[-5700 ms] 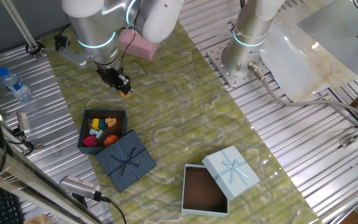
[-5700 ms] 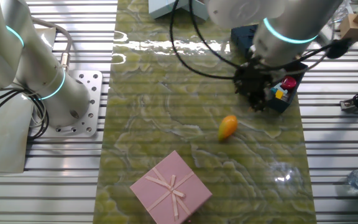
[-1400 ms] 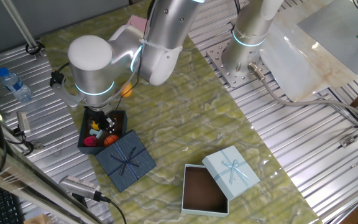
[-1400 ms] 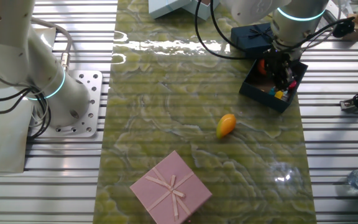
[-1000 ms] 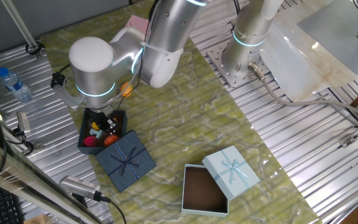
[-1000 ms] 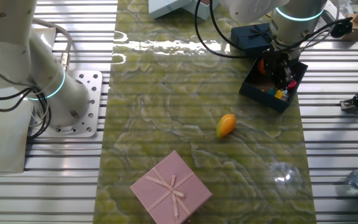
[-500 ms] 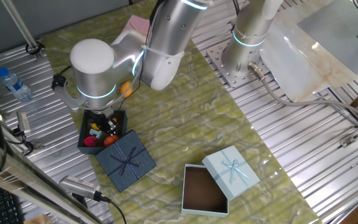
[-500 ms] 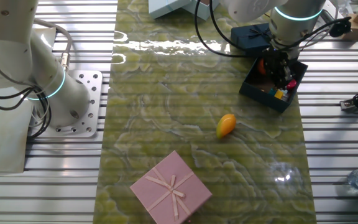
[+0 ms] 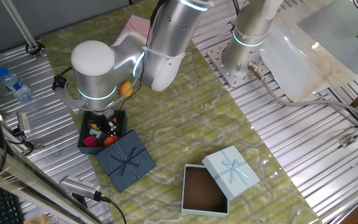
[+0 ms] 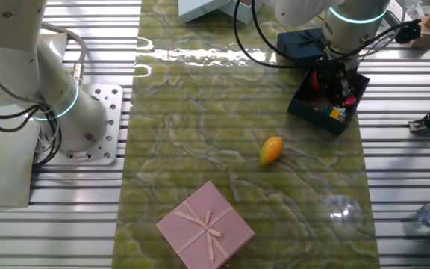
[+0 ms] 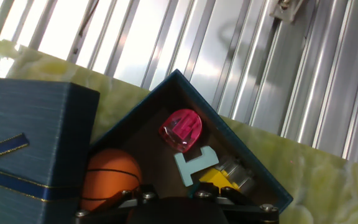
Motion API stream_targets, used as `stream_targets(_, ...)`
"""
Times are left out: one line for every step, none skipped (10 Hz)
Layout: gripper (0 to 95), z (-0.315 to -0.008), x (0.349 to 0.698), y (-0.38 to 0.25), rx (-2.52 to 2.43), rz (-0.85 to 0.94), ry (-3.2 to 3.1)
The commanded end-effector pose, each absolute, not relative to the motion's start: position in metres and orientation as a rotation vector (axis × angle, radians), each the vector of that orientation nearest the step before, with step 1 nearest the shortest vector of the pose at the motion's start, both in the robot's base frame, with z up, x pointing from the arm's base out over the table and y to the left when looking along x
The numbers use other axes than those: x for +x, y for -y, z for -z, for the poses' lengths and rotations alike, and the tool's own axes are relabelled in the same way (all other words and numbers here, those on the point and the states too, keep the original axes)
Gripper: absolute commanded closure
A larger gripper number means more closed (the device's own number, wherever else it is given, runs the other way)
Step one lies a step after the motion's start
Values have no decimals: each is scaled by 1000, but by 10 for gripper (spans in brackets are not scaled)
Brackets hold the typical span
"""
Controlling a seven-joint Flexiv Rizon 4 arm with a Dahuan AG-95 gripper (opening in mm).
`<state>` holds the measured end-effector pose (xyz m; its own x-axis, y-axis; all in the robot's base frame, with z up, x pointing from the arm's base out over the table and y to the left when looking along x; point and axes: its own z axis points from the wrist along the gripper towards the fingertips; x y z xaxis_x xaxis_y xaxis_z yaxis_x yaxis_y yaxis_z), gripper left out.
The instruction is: Take everything out of the gift box
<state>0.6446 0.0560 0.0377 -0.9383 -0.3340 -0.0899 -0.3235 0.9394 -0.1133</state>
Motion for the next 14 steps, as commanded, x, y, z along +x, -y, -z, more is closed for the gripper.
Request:
stream_targets(570,-37,644,-56,-509,139,-2988)
stream_targets(570,-37,644,-57,-505,130,-2988)
stream_targets(570,-36,644,-61,-502,94,-2986)
stream_targets(570,-39,643,-66,-495,70,-2985)
stream_targets(570,-44,642,-69,-492,72,-2990)
stream_targets(570,-48,641,-73,-487,52,-2996)
stream_targets(570,-48,641,-79,-473,43,-2997)
stream_targets(570,-48,640,-80,-472,47,-2997)
stream_targets(570,-48,640,-80,-475,57,-2997)
stream_targets(570,-50,641,-77,-499,91,-2996)
stream_targets(570,-51,641,-75,-518,106,-2994)
stream_targets(570,-53,641,-68,-554,127,-2990)
stream_targets(570,-54,641,-65,-571,130,-2987)
stream_targets(570,-55,641,-62,-584,131,-2984)
